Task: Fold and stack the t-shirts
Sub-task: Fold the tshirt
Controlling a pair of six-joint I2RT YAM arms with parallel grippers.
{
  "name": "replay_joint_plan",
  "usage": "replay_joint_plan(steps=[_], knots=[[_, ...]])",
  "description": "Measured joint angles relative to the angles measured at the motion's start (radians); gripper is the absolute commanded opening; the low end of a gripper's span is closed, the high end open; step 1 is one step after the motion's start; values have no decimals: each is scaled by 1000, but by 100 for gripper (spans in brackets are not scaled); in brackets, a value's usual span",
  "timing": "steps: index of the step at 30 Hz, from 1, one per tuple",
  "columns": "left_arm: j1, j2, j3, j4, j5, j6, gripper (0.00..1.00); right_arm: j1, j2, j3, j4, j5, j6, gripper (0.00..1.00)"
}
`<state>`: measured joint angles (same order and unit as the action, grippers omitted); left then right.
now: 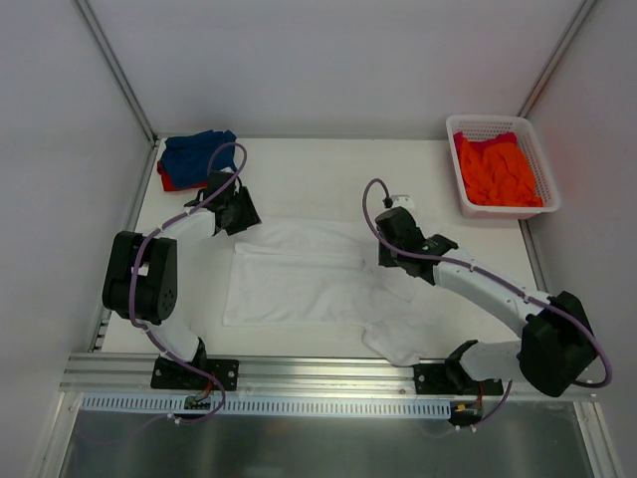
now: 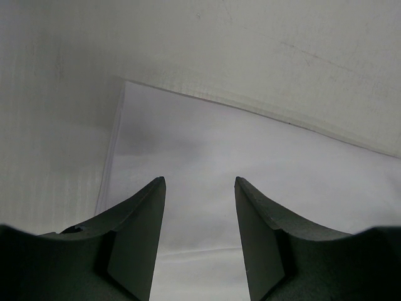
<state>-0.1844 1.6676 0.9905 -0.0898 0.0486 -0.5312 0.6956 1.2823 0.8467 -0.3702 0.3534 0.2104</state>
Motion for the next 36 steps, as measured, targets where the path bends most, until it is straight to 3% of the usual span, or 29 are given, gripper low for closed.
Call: replay_joint_plan(steps=[14,36], knots=[[0,0,0,1,1,0,49,-272,280,111,68,-105,-116,27],[0,47,0,3,0,0,49,-397,470,186,159,-335,-122,27]])
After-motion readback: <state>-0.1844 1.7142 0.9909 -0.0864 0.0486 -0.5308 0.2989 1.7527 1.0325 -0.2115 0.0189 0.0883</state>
